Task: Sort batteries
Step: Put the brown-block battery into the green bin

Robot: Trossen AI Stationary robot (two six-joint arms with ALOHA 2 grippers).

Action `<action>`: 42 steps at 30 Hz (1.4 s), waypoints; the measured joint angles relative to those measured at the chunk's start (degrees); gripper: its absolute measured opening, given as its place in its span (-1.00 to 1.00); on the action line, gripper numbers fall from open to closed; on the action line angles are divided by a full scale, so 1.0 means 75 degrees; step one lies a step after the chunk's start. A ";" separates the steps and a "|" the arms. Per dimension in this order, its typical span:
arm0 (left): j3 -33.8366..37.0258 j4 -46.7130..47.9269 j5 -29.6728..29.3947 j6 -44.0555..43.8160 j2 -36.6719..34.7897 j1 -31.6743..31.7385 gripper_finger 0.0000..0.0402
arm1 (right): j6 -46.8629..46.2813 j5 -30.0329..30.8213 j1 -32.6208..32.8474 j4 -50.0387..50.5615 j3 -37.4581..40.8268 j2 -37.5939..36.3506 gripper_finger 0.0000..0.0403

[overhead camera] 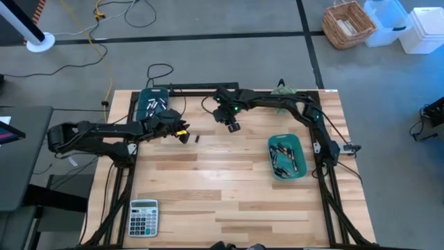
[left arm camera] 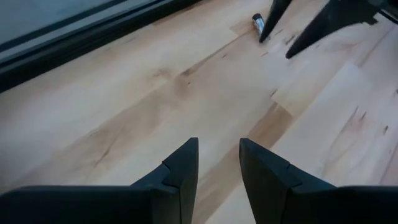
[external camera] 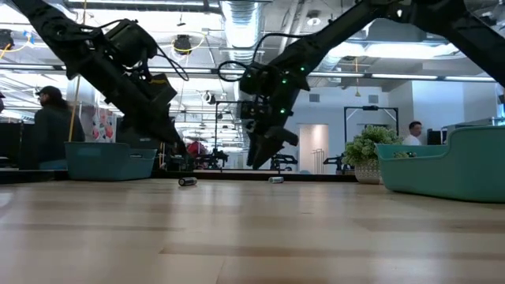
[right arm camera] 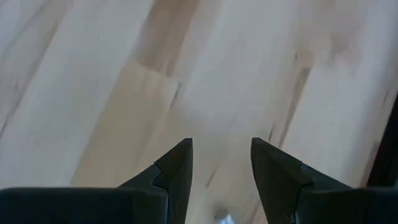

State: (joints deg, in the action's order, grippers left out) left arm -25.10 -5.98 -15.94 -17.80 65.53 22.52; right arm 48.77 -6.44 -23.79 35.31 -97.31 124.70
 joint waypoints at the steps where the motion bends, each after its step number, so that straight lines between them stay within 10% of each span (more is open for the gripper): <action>1: 0.0000 0.0032 -0.0003 0.0003 -0.0020 -0.0001 -0.44 | 0.0079 0.0001 0.0064 -0.0015 -0.0108 0.0074 -0.12; 27: -0.0015 0.2305 -0.1006 0.0049 -0.3564 -0.0270 -0.44 | 0.0454 -0.1219 0.1321 -0.0289 -0.2739 0.1982 -0.12; 42: -0.0015 0.2544 -0.1166 0.0020 -0.3889 -0.0417 -0.44 | 0.0371 -0.1180 0.1367 0.0834 -0.4320 0.3031 -0.12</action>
State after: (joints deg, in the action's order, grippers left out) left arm -25.21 13.10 -24.69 -17.65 36.36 19.40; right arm 51.56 -15.29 -13.54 41.57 -129.71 147.44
